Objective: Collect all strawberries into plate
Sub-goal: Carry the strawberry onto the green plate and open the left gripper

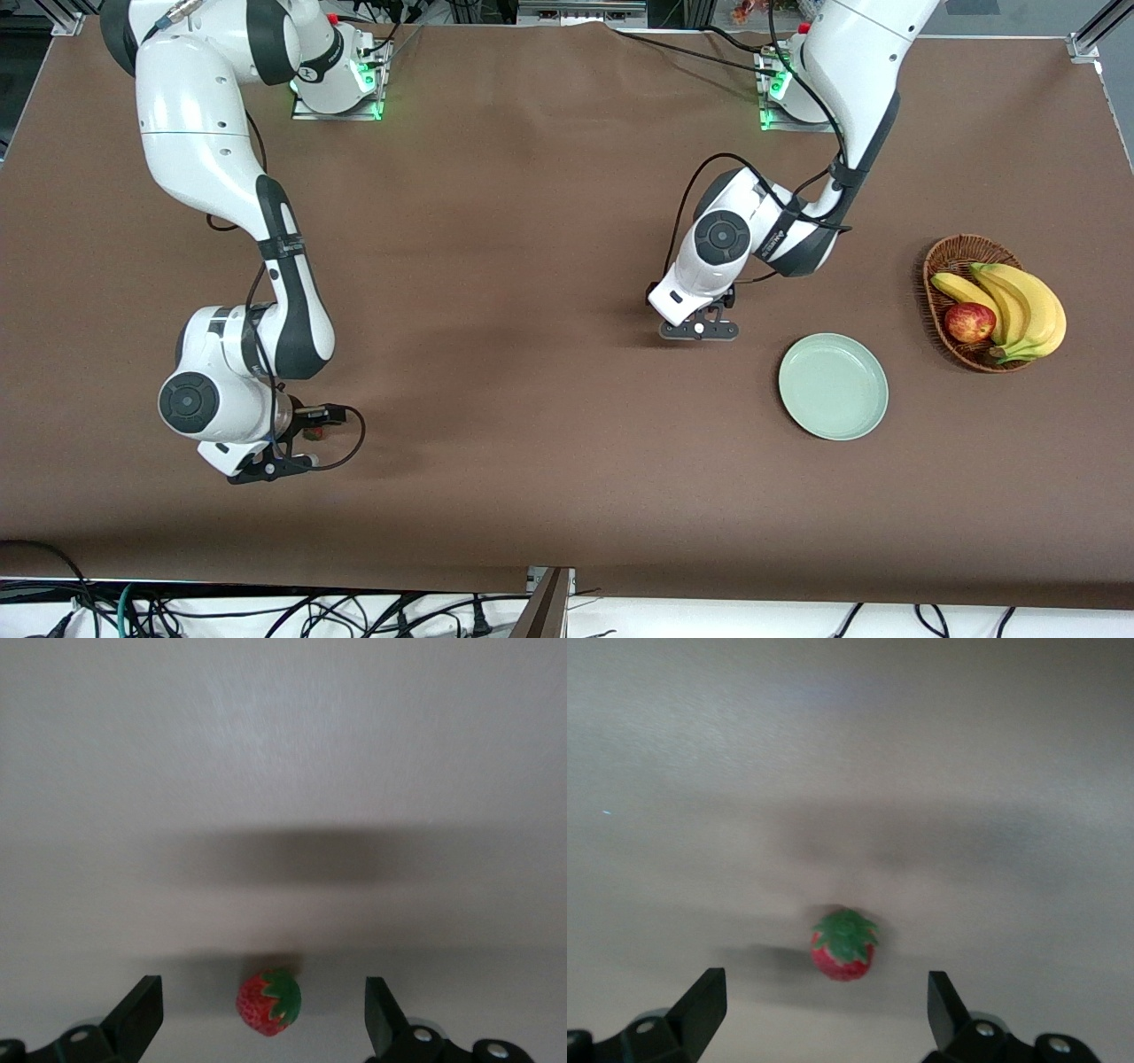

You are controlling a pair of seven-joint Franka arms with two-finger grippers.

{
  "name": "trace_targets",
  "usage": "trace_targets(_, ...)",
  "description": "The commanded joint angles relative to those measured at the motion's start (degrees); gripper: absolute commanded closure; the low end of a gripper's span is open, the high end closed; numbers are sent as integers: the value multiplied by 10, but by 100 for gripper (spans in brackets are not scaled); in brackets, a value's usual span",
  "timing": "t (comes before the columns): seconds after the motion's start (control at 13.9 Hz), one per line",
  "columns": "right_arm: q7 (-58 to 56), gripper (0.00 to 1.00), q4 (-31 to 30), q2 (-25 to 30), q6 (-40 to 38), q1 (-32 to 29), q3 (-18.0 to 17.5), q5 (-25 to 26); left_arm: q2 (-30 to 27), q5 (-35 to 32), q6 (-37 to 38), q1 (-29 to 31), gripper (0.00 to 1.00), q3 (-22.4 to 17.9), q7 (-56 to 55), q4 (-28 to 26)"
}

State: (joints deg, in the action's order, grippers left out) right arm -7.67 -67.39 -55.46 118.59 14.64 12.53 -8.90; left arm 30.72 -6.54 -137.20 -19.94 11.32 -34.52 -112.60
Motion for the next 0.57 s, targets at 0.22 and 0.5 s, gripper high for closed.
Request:
trace_targets(0.22, -9, 6, -21, 13, 5, -5, -5, -3, -7, -15, -39, -6, 37, -6, -21, -36)
trace_targets(0.5, -4, 15, -21, 9, 11, -5, -6, -7, -9, -14, -38, -2, 84, -6, -19, -34)
